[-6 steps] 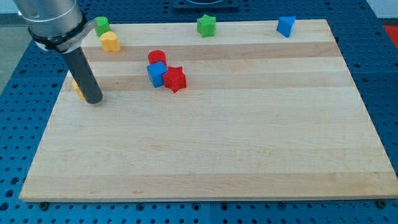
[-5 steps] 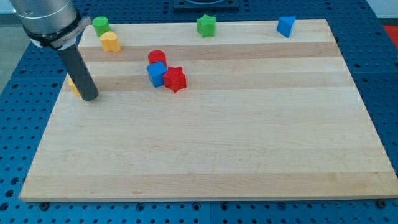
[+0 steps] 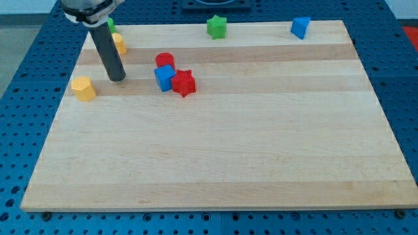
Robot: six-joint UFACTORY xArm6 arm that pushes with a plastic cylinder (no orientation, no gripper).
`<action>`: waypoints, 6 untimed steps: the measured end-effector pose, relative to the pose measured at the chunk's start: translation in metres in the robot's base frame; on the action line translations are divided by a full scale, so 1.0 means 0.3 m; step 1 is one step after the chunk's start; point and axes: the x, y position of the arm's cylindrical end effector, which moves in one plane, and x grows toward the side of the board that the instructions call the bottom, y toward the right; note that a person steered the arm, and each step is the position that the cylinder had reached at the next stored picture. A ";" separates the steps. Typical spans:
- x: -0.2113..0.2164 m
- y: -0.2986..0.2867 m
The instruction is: Move the arm to the top of the yellow hexagon
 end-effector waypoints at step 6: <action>-0.014 -0.092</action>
